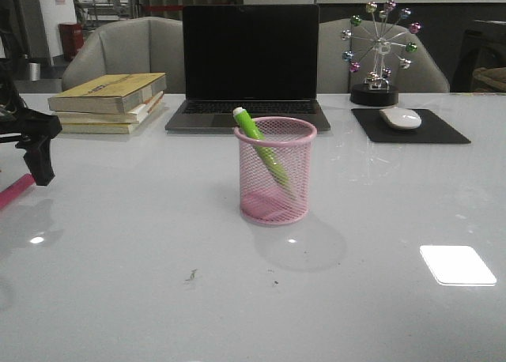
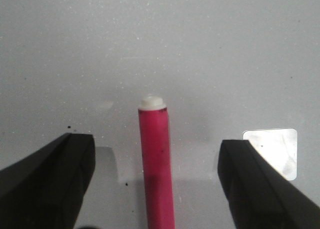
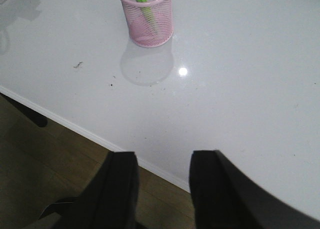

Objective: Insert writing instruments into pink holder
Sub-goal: 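Lower the left gripper over the pink marker and close on it, then lift the pink marker upright with the left gripper, then lower the pink marker into the pink holder and open the left gripper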

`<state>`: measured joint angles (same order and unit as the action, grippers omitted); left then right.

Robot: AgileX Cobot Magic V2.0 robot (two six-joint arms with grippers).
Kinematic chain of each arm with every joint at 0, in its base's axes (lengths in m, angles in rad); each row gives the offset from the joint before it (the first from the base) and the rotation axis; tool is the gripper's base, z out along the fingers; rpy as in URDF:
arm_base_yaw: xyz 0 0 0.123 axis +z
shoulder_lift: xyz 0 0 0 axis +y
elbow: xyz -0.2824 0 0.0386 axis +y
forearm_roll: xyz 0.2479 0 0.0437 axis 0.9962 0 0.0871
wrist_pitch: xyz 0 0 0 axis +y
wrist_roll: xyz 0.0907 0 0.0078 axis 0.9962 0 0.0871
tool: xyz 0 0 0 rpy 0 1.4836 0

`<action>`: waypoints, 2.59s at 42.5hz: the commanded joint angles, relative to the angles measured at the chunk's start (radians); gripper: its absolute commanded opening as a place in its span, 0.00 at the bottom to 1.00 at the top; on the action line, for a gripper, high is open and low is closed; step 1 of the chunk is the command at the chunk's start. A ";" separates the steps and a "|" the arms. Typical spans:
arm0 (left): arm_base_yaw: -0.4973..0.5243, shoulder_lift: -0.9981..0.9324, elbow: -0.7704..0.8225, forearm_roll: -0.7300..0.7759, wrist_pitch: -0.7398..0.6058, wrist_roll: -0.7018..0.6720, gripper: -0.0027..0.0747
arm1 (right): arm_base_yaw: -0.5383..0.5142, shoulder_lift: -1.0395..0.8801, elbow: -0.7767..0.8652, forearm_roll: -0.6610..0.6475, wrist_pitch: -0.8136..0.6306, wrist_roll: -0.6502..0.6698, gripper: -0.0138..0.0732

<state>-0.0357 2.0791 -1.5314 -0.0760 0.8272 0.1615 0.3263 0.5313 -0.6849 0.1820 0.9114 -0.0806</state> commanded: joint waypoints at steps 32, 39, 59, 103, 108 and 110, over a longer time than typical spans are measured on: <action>0.003 -0.018 -0.039 0.013 -0.005 -0.041 0.27 | -0.006 0.004 -0.028 -0.001 -0.066 -0.003 0.59; 0.003 -0.018 -0.039 0.024 0.014 -0.041 0.15 | -0.006 0.004 -0.028 -0.001 -0.066 -0.003 0.59; -0.023 -0.409 0.171 -0.029 -0.245 0.010 0.15 | -0.006 0.004 -0.028 -0.001 -0.066 -0.003 0.59; -0.778 -0.496 0.669 -0.164 -1.803 -0.056 0.15 | -0.006 0.004 -0.028 -0.001 -0.062 -0.003 0.59; -0.792 -0.401 0.584 -0.164 -1.803 -0.063 0.15 | -0.006 0.004 -0.028 -0.001 -0.061 -0.003 0.59; -0.794 -0.365 0.555 -0.164 -1.803 -0.063 0.15 | -0.006 0.004 -0.028 -0.001 -0.061 -0.003 0.59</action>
<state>-0.8178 1.7061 -0.9048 -0.2400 -0.8737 0.1133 0.3263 0.5313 -0.6849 0.1820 0.9114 -0.0801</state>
